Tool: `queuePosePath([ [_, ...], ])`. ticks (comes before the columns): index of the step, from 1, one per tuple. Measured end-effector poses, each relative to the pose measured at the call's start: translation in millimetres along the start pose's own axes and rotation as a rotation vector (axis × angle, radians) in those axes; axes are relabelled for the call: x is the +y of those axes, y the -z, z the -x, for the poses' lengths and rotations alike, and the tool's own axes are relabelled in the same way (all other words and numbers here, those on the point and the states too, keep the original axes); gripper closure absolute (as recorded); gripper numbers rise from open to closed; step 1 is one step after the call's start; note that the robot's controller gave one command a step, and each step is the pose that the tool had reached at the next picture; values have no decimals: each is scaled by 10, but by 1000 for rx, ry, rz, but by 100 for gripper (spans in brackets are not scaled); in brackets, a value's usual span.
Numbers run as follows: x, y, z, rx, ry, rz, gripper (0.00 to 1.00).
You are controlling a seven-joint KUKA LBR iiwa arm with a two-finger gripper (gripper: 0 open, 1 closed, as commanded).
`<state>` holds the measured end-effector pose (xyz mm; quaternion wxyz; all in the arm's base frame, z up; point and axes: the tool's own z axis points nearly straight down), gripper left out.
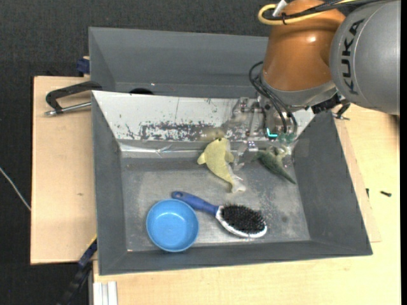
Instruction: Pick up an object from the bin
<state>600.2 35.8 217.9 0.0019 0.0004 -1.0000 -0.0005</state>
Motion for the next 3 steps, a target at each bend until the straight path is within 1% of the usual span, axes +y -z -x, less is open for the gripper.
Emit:
queuePosePath([
  [1, 18, -1408, -51, -26, 255, 0, 0],
  [2, 28, -1338, 17, -55, 253, 0, 100],
  [3, 66, 74, 19, -20, 272, -2, 100],
])
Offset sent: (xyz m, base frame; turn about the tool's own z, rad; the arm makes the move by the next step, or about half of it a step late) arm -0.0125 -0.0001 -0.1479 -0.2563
